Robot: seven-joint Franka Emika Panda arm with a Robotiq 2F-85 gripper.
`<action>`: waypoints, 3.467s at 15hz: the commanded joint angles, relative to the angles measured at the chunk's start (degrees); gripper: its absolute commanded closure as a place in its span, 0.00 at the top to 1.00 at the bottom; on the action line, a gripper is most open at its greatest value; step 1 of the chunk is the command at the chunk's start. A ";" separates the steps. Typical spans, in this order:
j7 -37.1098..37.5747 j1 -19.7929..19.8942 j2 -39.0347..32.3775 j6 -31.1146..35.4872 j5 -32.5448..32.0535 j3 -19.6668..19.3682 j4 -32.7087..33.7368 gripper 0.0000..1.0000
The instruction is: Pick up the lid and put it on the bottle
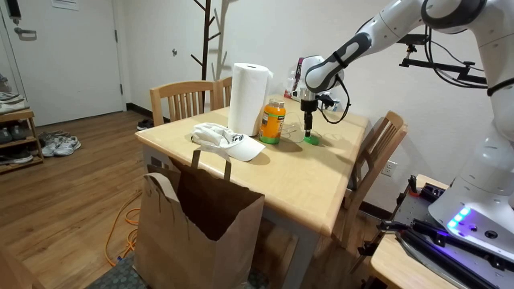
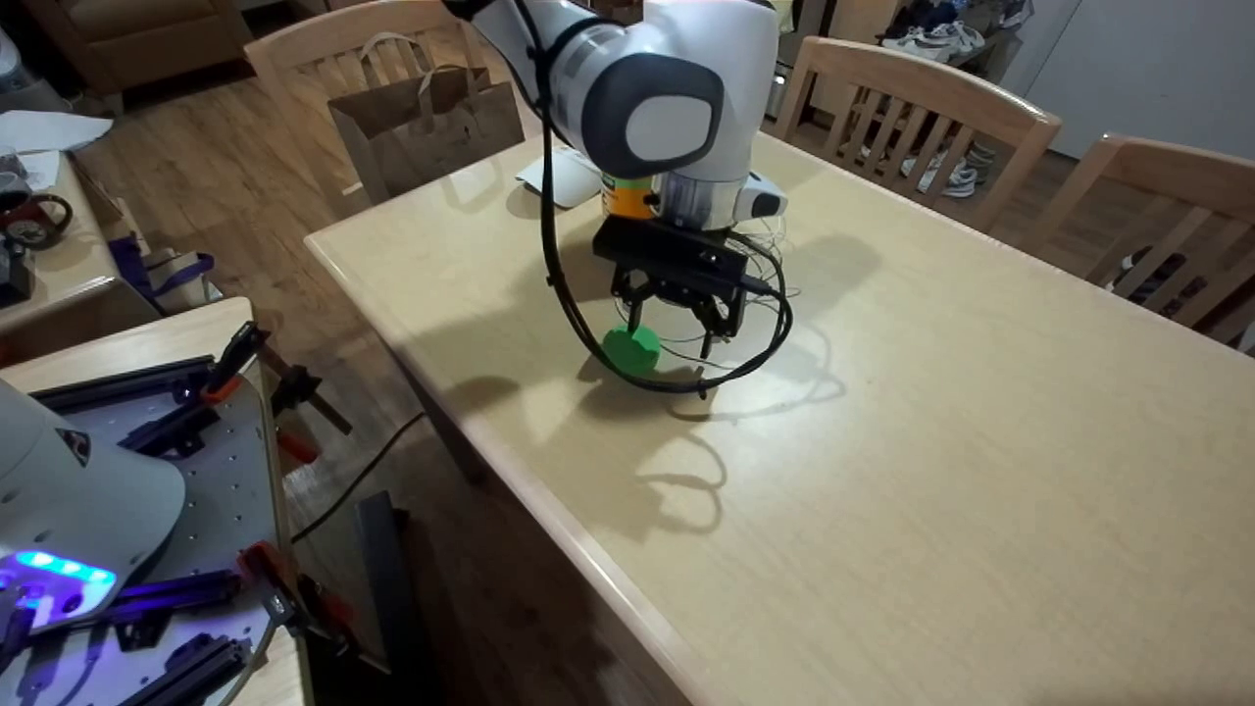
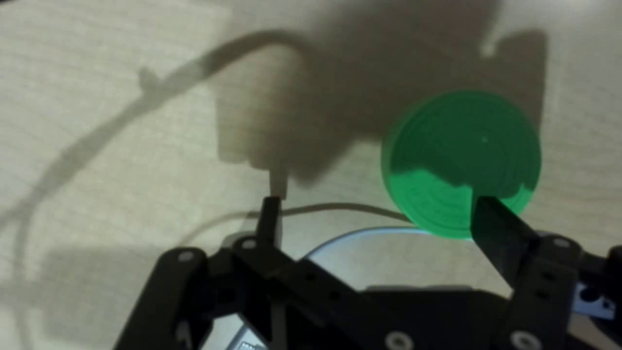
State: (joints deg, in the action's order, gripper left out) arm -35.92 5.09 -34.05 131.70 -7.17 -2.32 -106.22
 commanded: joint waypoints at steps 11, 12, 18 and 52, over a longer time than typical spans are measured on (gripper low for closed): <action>3.79 4.20 4.51 -0.46 7.53 4.18 -5.51 1.00; 3.85 4.04 5.32 0.42 7.46 4.23 -6.34 1.00; 1.12 4.74 8.55 2.55 10.17 6.30 -12.32 1.00; -9.75 0.68 36.34 20.64 14.57 9.65 -27.09 0.52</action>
State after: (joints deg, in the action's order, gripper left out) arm -39.23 6.84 -4.52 154.55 0.84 8.50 -131.48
